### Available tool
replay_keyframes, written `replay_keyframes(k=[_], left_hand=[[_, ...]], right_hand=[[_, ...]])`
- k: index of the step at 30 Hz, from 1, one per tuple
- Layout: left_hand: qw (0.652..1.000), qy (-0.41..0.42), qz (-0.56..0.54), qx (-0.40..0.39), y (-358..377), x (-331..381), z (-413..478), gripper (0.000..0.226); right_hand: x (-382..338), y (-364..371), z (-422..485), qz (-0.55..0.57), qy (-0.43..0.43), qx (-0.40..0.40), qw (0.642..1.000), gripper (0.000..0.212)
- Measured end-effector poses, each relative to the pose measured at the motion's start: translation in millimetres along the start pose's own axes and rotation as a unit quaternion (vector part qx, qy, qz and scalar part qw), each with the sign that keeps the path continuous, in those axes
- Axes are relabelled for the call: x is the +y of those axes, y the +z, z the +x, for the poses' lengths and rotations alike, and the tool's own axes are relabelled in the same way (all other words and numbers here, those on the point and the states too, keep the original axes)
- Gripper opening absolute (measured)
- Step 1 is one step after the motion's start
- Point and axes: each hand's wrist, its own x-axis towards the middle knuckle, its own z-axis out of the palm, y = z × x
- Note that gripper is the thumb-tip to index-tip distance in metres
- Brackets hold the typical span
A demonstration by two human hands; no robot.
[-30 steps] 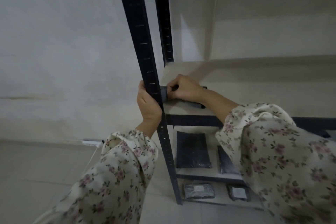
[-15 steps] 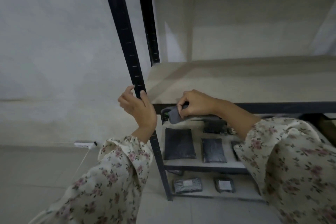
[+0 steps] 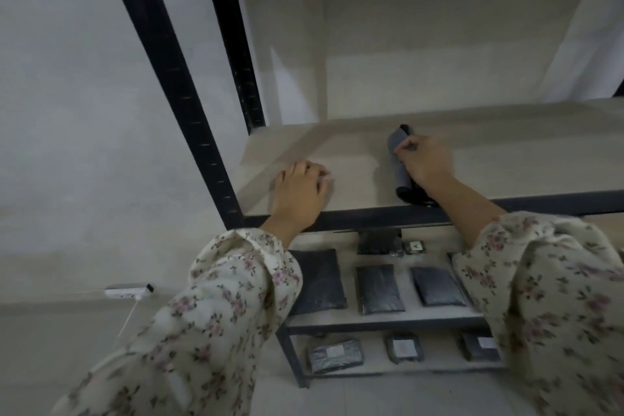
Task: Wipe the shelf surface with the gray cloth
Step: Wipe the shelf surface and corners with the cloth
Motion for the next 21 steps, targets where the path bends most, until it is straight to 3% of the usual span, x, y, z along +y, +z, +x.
replay_keyframes(k=[2,4,8,12,21], left_hand=[[1.000,0.002,0.007,-0.004,4,-4,2,0.034],[1.000,0.006,0.014,-0.013,5,-7,4,0.037],[1.000,0.009,0.014,-0.008,6,-9,4,0.039],[1.000,0.009,0.017,-0.006,5,-8,1,0.040],[0.998,0.020,0.044,-0.040,1,3,-24,0.041]], right_hand=[[-8,12,6,-0.073,-0.006,0.027,0.997,0.038],[-20,20,18,-0.057,-0.009,0.026,0.998,0.040],[-34,29,42,0.078,-0.058,-0.094,0.991,0.021],[-41,18,27,0.158,-0.147,-0.215,0.952,0.011],[-14,-32,-52,0.125,-0.267,-0.335,0.895,0.028]])
